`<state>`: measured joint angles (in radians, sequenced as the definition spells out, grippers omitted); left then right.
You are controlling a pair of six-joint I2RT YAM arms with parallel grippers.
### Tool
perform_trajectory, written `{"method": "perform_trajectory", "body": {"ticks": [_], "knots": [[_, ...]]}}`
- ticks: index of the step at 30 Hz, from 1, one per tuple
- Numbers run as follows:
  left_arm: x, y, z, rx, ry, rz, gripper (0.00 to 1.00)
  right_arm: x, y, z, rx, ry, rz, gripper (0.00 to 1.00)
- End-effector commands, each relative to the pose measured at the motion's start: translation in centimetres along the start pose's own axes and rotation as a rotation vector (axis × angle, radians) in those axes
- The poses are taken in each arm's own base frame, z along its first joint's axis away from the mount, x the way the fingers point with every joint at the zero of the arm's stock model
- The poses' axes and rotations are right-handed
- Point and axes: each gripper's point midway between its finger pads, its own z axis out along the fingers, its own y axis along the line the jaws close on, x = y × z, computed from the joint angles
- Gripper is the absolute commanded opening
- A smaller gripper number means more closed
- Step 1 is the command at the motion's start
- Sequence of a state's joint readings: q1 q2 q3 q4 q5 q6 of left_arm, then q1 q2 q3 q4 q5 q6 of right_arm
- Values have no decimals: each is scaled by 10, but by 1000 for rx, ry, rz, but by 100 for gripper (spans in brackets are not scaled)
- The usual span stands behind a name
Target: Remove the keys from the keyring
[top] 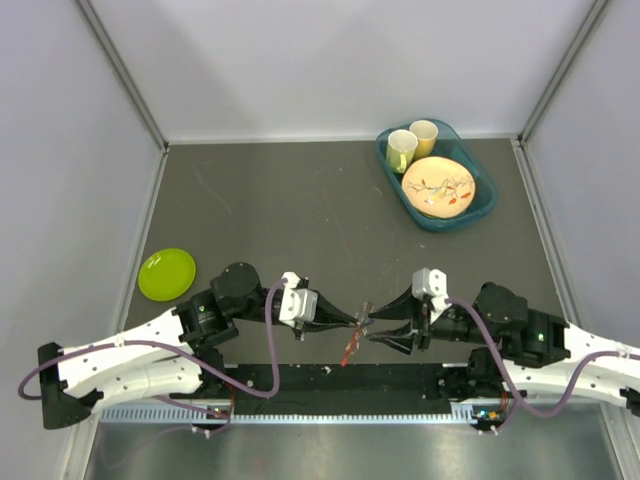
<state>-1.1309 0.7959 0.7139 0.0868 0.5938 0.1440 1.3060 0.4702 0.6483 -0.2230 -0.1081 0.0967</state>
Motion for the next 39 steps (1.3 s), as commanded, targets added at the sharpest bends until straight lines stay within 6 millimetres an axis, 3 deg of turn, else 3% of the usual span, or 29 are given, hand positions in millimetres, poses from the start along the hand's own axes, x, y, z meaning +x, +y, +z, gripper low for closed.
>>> {"method": "perform_trajectory", "body": {"ticks": [1,7,16,21,27,32,38,39], "knots": [[-30,-4,-2,28,-108,60,0,-3,3,10,-27,-10,-21,45],[-33,-7,-4,40,-113,64,0,0,-2,11,-10,-6,-53,40],[-35,0,-4,2,-123,66,0,0,-3,13,-6,-20,-61,0],[-42,8,-5,-55,-160,56,0,0,-4,17,-3,-35,-39,0],[-56,21,-13,-142,-247,47,0,14,-13,25,47,9,-11,0],[-57,27,-18,-188,-264,39,0,17,-24,26,108,18,3,0],[-36,54,-32,-362,-183,36,0,18,-81,0,475,7,72,0],[-22,58,-35,-392,-138,33,0,21,-89,-6,528,14,81,0]]}}
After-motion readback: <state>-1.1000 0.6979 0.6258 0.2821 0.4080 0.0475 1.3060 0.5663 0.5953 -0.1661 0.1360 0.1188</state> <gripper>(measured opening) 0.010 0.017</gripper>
